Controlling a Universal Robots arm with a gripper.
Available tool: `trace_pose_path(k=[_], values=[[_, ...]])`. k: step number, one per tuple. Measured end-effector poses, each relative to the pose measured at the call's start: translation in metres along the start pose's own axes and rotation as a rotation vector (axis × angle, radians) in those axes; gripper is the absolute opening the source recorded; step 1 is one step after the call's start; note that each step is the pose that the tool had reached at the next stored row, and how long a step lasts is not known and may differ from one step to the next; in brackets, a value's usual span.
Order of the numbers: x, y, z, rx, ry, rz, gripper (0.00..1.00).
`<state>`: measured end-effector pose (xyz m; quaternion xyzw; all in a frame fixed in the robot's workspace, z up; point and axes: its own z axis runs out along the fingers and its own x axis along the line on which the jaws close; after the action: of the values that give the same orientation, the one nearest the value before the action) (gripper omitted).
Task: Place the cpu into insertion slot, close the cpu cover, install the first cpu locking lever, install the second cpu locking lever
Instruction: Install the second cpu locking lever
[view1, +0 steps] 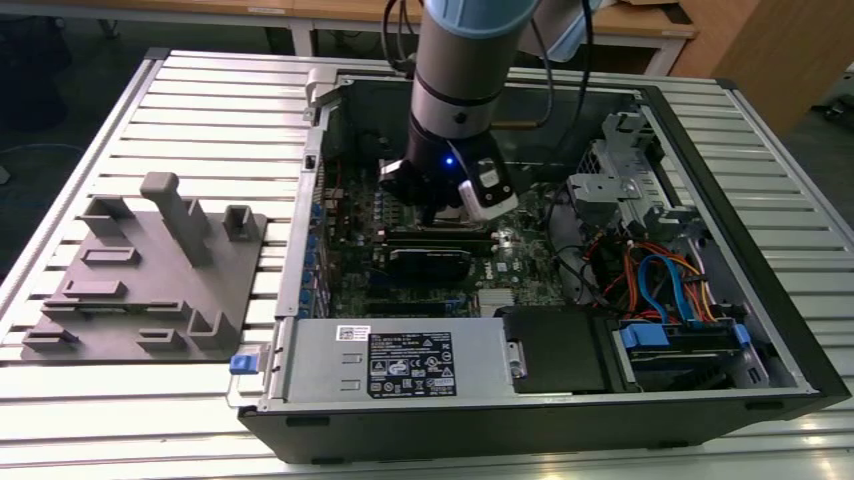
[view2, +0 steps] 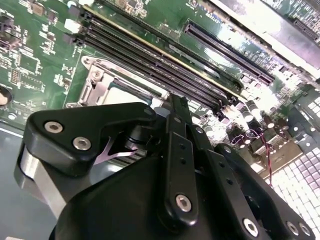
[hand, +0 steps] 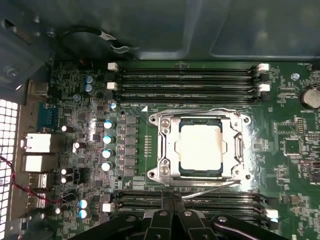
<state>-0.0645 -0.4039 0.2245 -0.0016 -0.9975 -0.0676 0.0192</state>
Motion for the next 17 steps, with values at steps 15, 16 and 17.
trace_pose_path(k=[15, 16, 17], values=[[0.0034, -0.0091, 0.0056, -0.0528, 0.0004, -0.002, 0.11], [0.0041, -0.0102, 0.0062, -0.0596, 0.0005, -0.003, 0.11], [0.0044, -0.0114, 0.007, -0.0648, 0.0005, -0.003, 0.11]])
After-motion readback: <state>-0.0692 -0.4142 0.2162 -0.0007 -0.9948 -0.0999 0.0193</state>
